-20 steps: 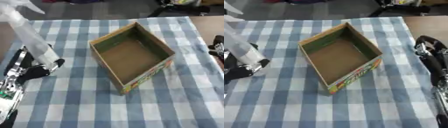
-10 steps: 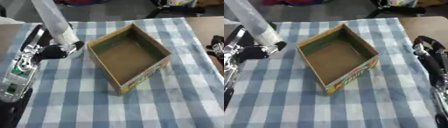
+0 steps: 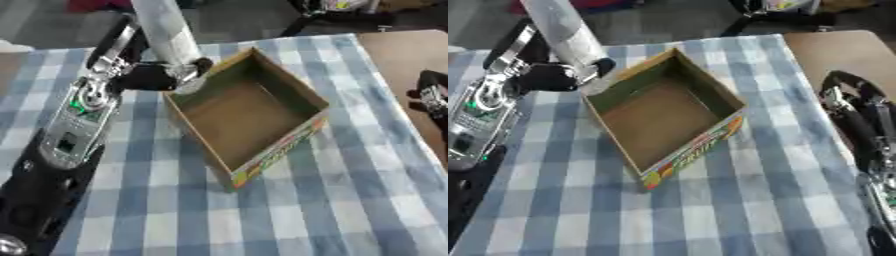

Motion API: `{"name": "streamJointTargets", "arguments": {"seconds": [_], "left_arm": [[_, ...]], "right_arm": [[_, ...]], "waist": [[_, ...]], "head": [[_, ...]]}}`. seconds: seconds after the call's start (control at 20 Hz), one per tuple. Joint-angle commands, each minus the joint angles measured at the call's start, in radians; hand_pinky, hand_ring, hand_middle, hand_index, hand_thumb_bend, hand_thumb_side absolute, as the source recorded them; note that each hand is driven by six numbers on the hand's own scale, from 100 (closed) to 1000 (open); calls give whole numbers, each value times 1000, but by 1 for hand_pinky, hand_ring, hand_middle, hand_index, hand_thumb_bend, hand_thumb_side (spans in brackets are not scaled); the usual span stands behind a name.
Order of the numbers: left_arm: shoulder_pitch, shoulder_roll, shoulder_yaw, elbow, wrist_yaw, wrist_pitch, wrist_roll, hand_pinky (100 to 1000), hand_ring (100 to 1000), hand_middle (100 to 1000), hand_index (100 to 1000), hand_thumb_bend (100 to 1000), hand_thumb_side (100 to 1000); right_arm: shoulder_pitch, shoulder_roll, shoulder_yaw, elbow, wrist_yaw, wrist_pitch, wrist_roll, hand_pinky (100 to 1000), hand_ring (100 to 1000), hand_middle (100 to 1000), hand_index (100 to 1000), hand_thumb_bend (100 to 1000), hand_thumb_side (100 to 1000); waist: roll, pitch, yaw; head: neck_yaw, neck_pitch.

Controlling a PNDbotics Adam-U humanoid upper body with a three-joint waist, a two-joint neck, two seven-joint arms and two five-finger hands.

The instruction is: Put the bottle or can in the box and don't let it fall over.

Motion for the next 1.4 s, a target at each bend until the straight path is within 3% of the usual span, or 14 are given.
{"name": "streamJointTargets", "arguments": {"seconds": [0.05, 0.6, 0.7, 0.8, 0.85, 1.05, 1.4], "left_arm": [[-46, -23, -10, 26, -34, -15, -1, 866, 565, 666, 383, 493, 100], [-111, -111, -11, 196, -128, -78, 51, 867, 561, 665, 414, 488, 100], [-112, -117, -13, 210, -128, -92, 56, 874, 572, 689, 580, 649, 135], [-111, -117, -17, 217, -137, -111, 48, 879, 584, 706, 722, 856, 305], [-109, -116, -17, 220, -146, -120, 44, 880, 588, 711, 765, 900, 318], [-102, -110, -14, 236, -195, -135, 27, 880, 594, 715, 816, 966, 349], [-85, -103, -10, 247, -214, -139, 8, 879, 591, 709, 797, 943, 345]], "right_arm": [[-20, -9, 1, -25, -7, -2, 6, 765, 765, 898, 790, 163, 525], [-34, 2, 11, -30, -12, 0, 15, 765, 765, 898, 790, 162, 528], [-35, 2, 11, -31, -13, 1, 16, 765, 765, 899, 790, 162, 528], [-35, 2, 11, -31, -14, 0, 16, 765, 765, 899, 790, 162, 528], [-35, 3, 11, -31, -14, 0, 17, 765, 765, 899, 790, 162, 528], [-32, 3, 11, -32, -15, 1, 17, 765, 765, 899, 790, 160, 529], [-27, 0, 10, -31, -16, 1, 15, 766, 765, 899, 790, 159, 529]], "waist": [[-5, -9, -7], [-10, 13, -36], [-10, 17, -38], [-10, 18, -37], [-9, 19, -36], [-9, 17, -33], [-11, 11, -27]], "head": [[16, -21], [50, -47], [52, -48], [52, -48], [51, -48], [47, -46], [42, -43]]}}
